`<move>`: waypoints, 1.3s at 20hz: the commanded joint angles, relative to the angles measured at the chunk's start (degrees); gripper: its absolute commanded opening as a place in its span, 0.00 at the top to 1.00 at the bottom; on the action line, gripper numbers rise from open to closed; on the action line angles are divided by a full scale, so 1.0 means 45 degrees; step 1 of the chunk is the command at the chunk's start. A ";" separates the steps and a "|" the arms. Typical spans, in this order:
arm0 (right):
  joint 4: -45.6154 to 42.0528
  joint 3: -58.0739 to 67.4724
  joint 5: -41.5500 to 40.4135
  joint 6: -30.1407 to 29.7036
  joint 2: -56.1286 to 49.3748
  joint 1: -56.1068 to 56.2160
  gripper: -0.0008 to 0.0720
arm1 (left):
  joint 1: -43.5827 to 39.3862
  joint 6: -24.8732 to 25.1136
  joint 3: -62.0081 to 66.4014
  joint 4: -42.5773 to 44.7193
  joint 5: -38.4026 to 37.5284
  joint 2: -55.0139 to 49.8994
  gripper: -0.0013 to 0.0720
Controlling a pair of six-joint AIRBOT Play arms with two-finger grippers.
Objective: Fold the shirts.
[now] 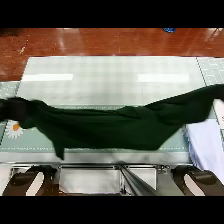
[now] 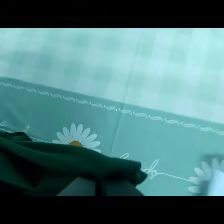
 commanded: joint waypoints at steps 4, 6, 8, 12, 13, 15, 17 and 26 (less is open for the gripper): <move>0.0078 -0.1656 -0.4639 0.0029 -0.4716 -0.0010 0.96 | -0.0238 0.0573 -0.4794 -0.0291 0.6246 -0.2137 0.96; 0.0175 -0.0481 -0.4843 0.0593 -0.6819 -0.0005 0.92 | -0.0578 0.0899 -0.4556 -0.0811 0.7509 -0.3672 0.90; 0.0272 0.0952 -0.4639 0.1044 -0.8563 -0.0005 0.41 | -0.0816 0.1146 -0.3861 -0.0986 0.8077 -0.5236 0.79; -0.0068 0.3793 -0.2152 0.0622 -0.9680 -0.1360 0.42 | 0.0583 0.1219 -0.0408 0.0767 0.4673 -0.7388 0.29; -0.0151 0.4090 -0.1588 0.0418 -0.9486 -0.2025 0.42 | 0.1360 0.1224 0.0262 0.1132 0.4027 -0.7456 0.29; -0.0578 0.3730 -0.0714 0.0102 -0.8650 -0.3580 0.42 | 0.3147 0.1180 0.0641 0.1112 0.3478 -0.7189 0.29; -0.0515 0.1807 -0.0991 -0.0126 -0.7427 -0.4901 0.42 | 0.4711 0.1190 -0.0117 0.0563 0.2550 -0.6985 0.29; 0.4056 -0.9190 -0.3755 -0.3235 -0.3084 -0.6392 0.42 | 0.5440 0.5139 -0.5935 -0.3696 0.2166 -0.7169 0.29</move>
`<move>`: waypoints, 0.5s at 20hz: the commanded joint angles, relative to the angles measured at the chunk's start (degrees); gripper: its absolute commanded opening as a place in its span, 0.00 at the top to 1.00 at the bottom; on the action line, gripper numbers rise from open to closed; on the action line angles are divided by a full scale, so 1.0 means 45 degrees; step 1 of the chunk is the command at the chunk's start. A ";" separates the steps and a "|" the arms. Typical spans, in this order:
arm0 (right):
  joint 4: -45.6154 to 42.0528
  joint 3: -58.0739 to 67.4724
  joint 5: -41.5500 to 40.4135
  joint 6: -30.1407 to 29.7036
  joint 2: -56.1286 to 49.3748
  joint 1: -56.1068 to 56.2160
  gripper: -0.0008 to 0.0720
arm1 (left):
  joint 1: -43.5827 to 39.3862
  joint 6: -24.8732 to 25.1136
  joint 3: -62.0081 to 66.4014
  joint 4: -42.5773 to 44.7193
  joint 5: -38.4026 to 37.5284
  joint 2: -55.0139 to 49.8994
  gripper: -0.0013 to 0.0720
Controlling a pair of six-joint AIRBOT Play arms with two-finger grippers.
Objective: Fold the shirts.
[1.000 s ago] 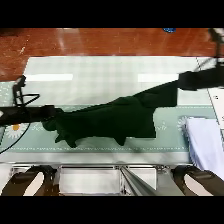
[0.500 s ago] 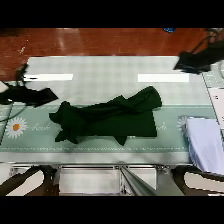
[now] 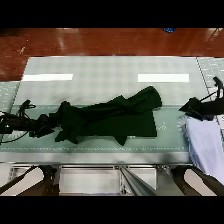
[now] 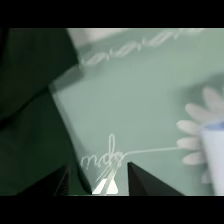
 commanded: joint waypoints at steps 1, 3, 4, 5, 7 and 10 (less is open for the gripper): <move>0.1219 -0.2244 -0.0238 -0.1127 0.0855 -0.0253 0.42 | -0.0078 0.1651 -0.0942 -0.2341 0.0612 -0.0063 0.29; 0.1258 -0.2283 -0.0194 -0.1161 0.0855 -0.0253 0.42 | -0.0175 0.2341 -0.0942 -0.3478 0.1234 -0.0063 0.29; 0.1282 -0.2283 -0.0214 -0.1156 0.0855 -0.0253 0.42 | -0.0325 0.2419 -0.0942 -0.3628 0.1627 -0.0063 0.29; 0.1350 -0.2283 -0.0219 -0.1156 0.0855 -0.0253 0.42 | -0.0525 0.2419 -0.0942 -0.3614 0.2001 -0.0068 0.29; 0.1399 -0.2283 -0.0228 -0.1151 0.0855 -0.0253 0.42 | -0.1064 0.2409 -0.0937 -0.3585 0.2788 -0.0126 0.29; 0.1404 -0.2283 -0.0427 -0.1151 0.0840 -0.0253 0.42 | -0.2127 0.2419 -0.0899 -0.3589 0.3638 -0.0389 0.30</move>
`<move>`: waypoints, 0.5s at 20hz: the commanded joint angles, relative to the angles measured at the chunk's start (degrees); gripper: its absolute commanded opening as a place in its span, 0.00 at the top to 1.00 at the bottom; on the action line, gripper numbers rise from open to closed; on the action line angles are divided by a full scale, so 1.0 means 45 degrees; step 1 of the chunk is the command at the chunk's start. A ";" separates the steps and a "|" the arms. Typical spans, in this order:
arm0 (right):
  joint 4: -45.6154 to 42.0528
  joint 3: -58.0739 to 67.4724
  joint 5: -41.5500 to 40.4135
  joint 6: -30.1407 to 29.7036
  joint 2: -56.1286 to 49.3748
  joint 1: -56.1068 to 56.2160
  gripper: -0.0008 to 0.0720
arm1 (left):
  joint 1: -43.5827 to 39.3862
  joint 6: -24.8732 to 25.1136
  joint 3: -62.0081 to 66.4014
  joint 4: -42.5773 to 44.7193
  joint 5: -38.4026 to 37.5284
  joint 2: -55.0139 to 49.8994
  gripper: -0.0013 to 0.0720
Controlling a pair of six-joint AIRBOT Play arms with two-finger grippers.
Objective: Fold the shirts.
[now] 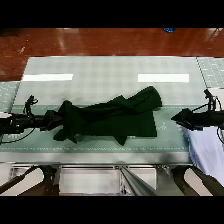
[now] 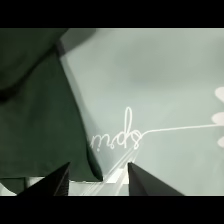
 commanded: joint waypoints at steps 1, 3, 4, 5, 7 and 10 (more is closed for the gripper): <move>0.0063 -0.0112 -0.0330 -0.0024 0.0024 -0.0010 0.42 | -0.1073 0.0204 0.0063 -0.0267 0.1219 -0.0253 0.47; 0.0053 -0.0374 -0.0631 0.0068 -0.0141 -0.0010 0.42 | -0.1350 0.0257 0.0267 -0.0267 0.1205 -0.0296 0.96; 0.0063 -0.0554 -0.0622 0.0131 -0.0369 -0.0010 0.42 | -0.1355 0.0257 0.0408 -0.0267 0.1059 -0.0301 0.96; 0.0078 -0.0772 -0.0622 0.0131 -0.0656 -0.0005 0.42 | -0.1350 0.0262 0.0554 -0.0257 0.0850 -0.0301 0.96; 0.0102 -0.0947 -0.0631 0.0131 -0.1297 0.0024 0.42 | -0.1345 0.0267 0.0889 -0.0257 0.0355 -0.0301 0.96; 0.0670 -0.0947 -0.1297 0.0126 -0.2356 0.0947 0.42 | -0.1345 0.0253 0.1185 -0.0267 0.0053 -0.0301 0.96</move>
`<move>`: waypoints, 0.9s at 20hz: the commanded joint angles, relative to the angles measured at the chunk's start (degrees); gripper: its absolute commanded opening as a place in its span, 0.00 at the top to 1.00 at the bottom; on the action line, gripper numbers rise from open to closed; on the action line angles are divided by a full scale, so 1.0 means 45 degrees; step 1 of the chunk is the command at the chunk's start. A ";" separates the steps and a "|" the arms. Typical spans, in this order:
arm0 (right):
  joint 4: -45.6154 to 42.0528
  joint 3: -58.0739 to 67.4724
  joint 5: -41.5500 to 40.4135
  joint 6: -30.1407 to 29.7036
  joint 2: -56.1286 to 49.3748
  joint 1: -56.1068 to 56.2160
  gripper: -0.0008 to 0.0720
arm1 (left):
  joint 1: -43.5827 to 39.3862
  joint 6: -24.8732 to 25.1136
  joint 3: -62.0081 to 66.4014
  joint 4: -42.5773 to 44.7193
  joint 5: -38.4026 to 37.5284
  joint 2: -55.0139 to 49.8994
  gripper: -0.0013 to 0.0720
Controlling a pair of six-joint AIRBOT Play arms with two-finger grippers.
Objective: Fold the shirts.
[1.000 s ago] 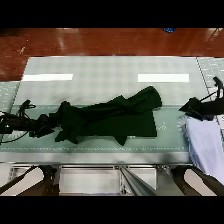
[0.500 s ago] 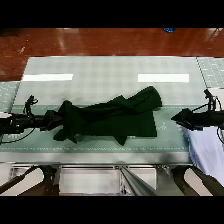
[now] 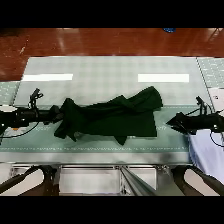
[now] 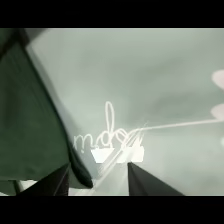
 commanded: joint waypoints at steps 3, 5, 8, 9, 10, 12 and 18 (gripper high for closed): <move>0.1486 -0.0102 -0.1151 -0.0141 -0.2011 0.2263 0.42 | -0.0073 -0.0087 0.0291 -0.0010 -0.0345 -0.0015 0.96; 0.2642 -0.0102 -0.1778 -0.0529 -0.2560 0.3405 0.42 | -0.0073 -0.0087 0.0291 -0.0010 -0.0364 -0.0015 0.96; 0.3458 0.0389 -0.2142 -0.0651 -0.3196 0.4828 0.47 | -0.0073 -0.0083 0.0296 -0.0010 -0.0359 -0.0015 0.96; 0.3458 0.0695 -0.2176 -0.0646 -0.3337 0.5226 0.57 | -0.0053 -0.0083 0.0345 -0.0005 -0.0311 -0.0015 0.96; 0.3458 0.1078 -0.2220 -0.0641 -0.3449 0.5629 0.69 | 0.0019 -0.0087 0.0500 -0.0010 -0.0345 -0.0015 0.96; 0.3449 0.2098 -0.1962 -0.0903 -0.3483 0.6169 0.96 | 0.0160 -0.0277 0.1205 -0.0063 -0.0709 -0.0010 0.96; 0.1307 0.9661 0.0772 0.0398 -0.2021 0.5294 0.96 | 0.0350 -0.1923 0.6513 -0.1039 -0.2336 0.0345 0.96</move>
